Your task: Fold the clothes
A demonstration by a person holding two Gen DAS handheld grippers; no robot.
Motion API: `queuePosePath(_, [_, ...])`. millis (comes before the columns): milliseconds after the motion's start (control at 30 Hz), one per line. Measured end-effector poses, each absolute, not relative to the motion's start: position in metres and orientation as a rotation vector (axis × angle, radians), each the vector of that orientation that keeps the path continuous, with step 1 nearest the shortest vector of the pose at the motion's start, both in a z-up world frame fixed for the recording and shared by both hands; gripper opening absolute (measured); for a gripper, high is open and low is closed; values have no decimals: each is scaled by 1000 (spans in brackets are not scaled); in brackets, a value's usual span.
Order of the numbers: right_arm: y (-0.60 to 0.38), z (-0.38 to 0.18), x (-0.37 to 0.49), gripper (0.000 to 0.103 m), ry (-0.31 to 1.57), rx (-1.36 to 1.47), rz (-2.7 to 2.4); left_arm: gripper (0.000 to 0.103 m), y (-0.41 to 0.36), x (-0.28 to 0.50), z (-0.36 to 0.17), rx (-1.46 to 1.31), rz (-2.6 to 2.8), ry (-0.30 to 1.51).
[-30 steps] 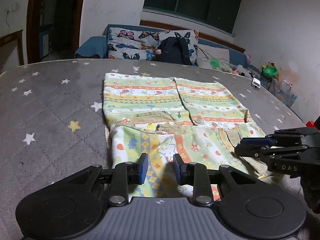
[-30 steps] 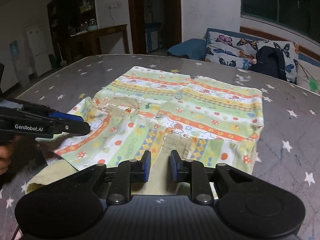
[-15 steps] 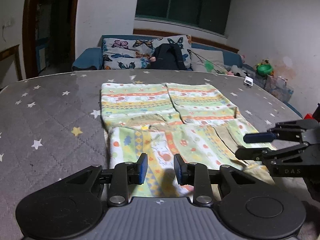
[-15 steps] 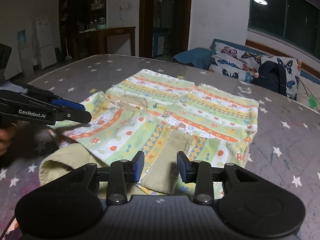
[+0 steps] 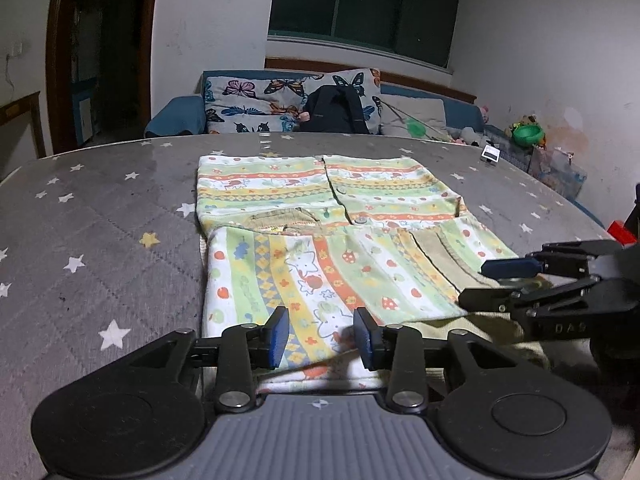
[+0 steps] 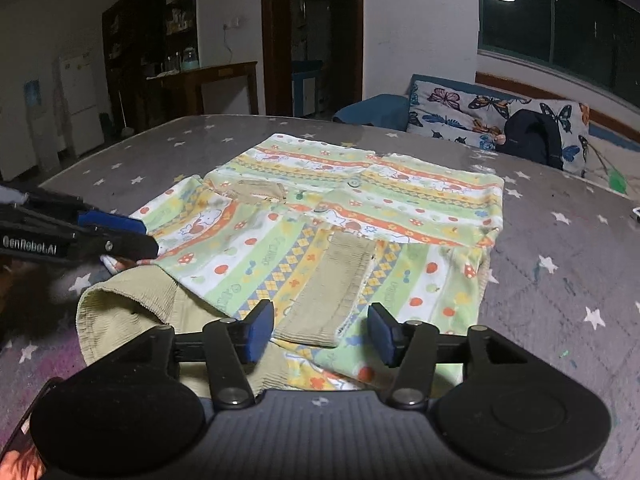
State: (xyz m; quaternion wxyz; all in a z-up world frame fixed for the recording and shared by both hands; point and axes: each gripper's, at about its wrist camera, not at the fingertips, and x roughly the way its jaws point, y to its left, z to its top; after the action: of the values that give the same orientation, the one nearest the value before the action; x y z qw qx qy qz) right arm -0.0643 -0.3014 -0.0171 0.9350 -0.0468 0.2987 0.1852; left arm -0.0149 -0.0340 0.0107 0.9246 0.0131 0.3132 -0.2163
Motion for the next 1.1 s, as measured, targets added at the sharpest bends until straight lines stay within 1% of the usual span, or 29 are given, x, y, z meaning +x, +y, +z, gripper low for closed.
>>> queuePosePath(67, [-305, -17, -62, 59, 618, -74, 384, 47, -36, -16, 8, 33, -434, 637])
queuePosePath(133, [-308, -18, -59, 61, 625, -52, 390, 49, -37, -16, 6, 41, -423, 630])
queuePosePath(233, [-311, -20, -58, 67, 630, -49, 399, 54, -38, -17, 3, 52, -413, 618])
queuePosePath(300, [-309, -21, -58, 72, 631, -55, 404, 55, -39, -18, 2, 59, -410, 614])
queuePosePath(433, [-308, -21, -57, 74, 635, -60, 415, 59, -37, -17, 1, 50, -416, 615])
queuePosePath(533, [-306, -22, -57, 84, 638, -61, 428, 60, -38, -17, 1, 54, -416, 613])
queuePosePath(567, [-305, -22, -57, 89, 640, -70, 436, 60, -38, -18, 1, 56, -415, 612])
queuePosePath(867, [-298, -23, -58, 93, 646, -106, 441, 62, -38, -18, 0, 57, -417, 614])
queuePosePath(1100, [-296, -24, -58, 99, 651, -121, 441, 63, -39, -18, 0, 63, -415, 614])
